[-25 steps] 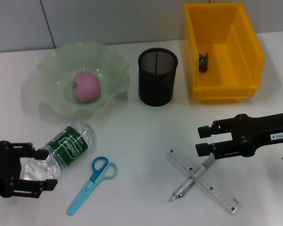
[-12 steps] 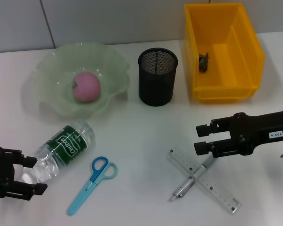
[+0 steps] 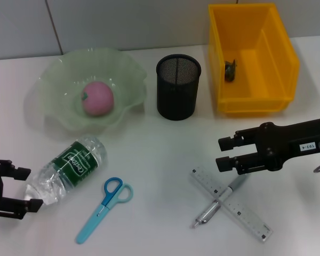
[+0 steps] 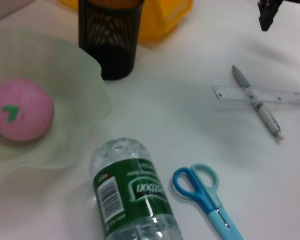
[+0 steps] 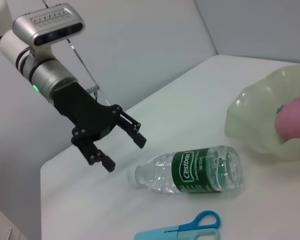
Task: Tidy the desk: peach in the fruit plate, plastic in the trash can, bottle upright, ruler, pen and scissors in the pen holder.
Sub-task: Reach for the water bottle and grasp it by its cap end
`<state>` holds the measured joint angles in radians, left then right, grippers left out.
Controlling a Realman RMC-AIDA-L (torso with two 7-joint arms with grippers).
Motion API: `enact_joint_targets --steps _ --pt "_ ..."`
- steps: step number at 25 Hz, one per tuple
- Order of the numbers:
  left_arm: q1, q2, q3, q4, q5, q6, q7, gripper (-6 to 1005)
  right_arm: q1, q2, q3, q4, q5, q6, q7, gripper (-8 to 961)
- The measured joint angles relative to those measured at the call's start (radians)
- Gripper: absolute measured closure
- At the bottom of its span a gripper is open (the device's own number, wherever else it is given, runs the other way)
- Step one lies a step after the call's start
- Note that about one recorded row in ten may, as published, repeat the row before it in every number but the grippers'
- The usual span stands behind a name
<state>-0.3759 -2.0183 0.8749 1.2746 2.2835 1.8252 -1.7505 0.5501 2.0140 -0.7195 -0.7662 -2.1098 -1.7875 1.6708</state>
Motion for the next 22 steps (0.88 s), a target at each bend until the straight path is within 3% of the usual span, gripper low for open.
enact_joint_targets --steps 11,13,15,22 --pt "-0.028 -0.008 0.005 0.036 0.133 -0.012 -0.082 202 0.007 0.000 0.000 -0.001 -0.006 0.007 0.005 290" --pt "-0.040 -0.013 0.008 0.040 0.153 -0.008 -0.108 202 0.007 0.000 0.000 -0.001 -0.006 0.007 0.005 290" --pt "-0.068 -0.032 0.011 0.040 0.214 -0.003 -0.152 202 0.007 0.000 0.000 -0.001 -0.006 0.008 0.006 290" --pt "-0.101 -0.044 0.044 0.035 0.270 0.004 -0.231 202 0.007 0.000 0.000 -0.005 -0.008 0.010 0.001 290"
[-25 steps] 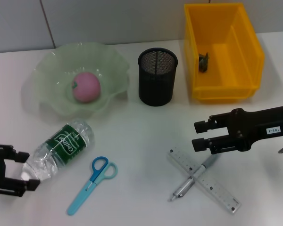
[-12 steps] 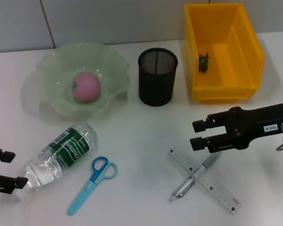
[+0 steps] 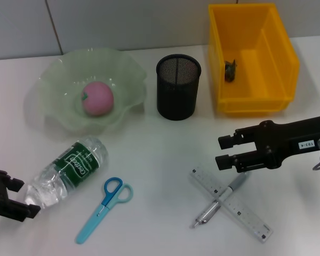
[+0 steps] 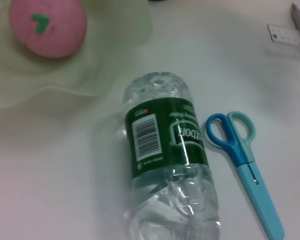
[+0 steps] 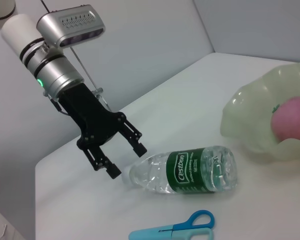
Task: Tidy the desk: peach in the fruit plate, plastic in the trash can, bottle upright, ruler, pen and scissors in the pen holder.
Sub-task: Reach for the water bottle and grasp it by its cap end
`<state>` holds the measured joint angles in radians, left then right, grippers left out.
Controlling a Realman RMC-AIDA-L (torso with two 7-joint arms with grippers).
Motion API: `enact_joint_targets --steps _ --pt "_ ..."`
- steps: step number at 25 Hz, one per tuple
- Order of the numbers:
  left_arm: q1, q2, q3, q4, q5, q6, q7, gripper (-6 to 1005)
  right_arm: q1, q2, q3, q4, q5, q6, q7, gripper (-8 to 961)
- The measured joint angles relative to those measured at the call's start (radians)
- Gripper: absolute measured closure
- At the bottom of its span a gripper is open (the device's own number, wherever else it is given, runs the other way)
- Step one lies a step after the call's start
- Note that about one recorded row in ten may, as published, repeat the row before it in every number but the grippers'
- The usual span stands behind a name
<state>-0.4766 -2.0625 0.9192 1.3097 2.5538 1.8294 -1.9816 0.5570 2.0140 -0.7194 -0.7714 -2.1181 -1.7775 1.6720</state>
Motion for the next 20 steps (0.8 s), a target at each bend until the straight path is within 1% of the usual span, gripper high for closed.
enact_joint_targets --steps 3,8,13,20 --pt "-0.011 0.002 0.018 -0.001 0.006 -0.002 -0.050 203 0.005 -0.001 0.000 -0.002 -0.005 0.005 -0.005 290" --pt "-0.021 0.001 0.020 -0.004 0.033 -0.013 -0.081 203 0.016 0.000 -0.006 -0.002 -0.027 0.011 -0.006 290" --pt "-0.022 0.000 0.028 -0.008 0.058 -0.028 -0.091 203 0.020 0.000 -0.017 -0.002 -0.028 0.022 -0.020 290" --pt "-0.033 -0.001 0.039 -0.017 0.066 -0.014 -0.103 203 0.032 0.000 -0.023 -0.002 -0.028 0.028 -0.030 290"
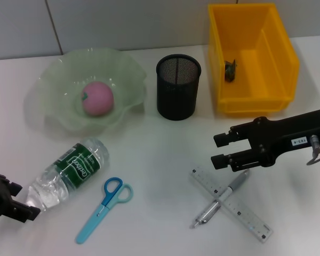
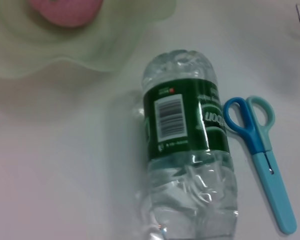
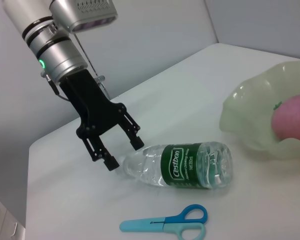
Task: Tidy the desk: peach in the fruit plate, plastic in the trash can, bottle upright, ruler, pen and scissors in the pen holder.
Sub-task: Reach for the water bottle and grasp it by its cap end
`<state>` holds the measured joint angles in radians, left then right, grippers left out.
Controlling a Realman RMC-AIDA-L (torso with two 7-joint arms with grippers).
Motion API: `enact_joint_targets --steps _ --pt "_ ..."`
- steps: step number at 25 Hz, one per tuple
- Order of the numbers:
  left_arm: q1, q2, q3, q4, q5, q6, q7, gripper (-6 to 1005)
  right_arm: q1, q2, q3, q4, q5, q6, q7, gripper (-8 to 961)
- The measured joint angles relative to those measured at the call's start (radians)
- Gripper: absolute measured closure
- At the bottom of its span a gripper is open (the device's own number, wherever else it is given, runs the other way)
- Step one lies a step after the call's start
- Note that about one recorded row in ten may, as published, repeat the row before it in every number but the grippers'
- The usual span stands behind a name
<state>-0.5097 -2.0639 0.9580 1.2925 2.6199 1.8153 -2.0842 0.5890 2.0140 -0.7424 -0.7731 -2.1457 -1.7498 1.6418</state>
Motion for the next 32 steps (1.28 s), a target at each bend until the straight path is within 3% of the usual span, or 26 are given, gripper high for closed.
enact_joint_targets --steps 32 --pt "-0.007 0.000 0.080 -0.098 0.030 -0.098 -0.017 210 0.015 0.002 -0.013 -0.002 0.001 -0.002 -0.005 291"
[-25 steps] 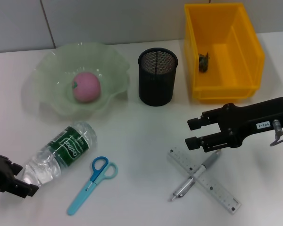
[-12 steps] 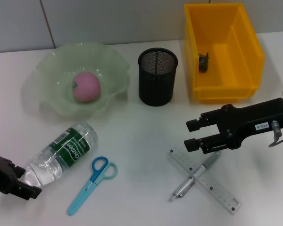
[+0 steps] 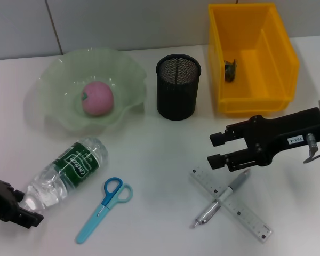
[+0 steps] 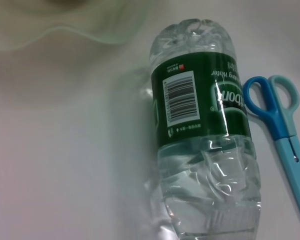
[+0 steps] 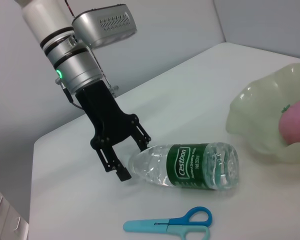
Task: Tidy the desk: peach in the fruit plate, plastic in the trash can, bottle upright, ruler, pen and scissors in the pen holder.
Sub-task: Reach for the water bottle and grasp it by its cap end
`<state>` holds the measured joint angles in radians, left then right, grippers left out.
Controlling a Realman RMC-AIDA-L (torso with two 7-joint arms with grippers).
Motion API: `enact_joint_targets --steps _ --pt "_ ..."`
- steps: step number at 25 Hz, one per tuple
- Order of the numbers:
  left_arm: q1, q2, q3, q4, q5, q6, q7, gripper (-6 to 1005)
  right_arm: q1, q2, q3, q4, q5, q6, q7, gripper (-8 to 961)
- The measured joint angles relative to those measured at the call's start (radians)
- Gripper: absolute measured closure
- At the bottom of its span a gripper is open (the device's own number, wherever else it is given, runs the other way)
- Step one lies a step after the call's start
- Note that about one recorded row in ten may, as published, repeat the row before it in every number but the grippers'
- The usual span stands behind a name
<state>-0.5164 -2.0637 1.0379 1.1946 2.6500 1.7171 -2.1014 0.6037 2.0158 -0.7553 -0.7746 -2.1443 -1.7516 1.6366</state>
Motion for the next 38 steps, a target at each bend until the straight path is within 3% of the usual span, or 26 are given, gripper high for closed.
enact_joint_targets --steps 9,25,33,38 --pt "-0.003 0.002 0.002 -0.009 0.004 -0.025 0.007 281 0.002 0.000 -0.001 0.000 0.000 0.000 0.000 291" --pt "-0.021 0.004 0.005 -0.048 0.018 -0.054 0.031 281 0.005 -0.002 -0.001 -0.002 0.006 0.000 0.000 291" --pt "-0.025 0.004 0.007 -0.066 0.023 -0.068 0.046 369 0.005 -0.002 0.004 -0.002 0.008 0.000 0.000 291" --pt "-0.025 0.006 0.005 -0.063 0.025 -0.068 0.046 531 0.005 -0.002 0.007 -0.002 0.009 0.000 0.000 291"
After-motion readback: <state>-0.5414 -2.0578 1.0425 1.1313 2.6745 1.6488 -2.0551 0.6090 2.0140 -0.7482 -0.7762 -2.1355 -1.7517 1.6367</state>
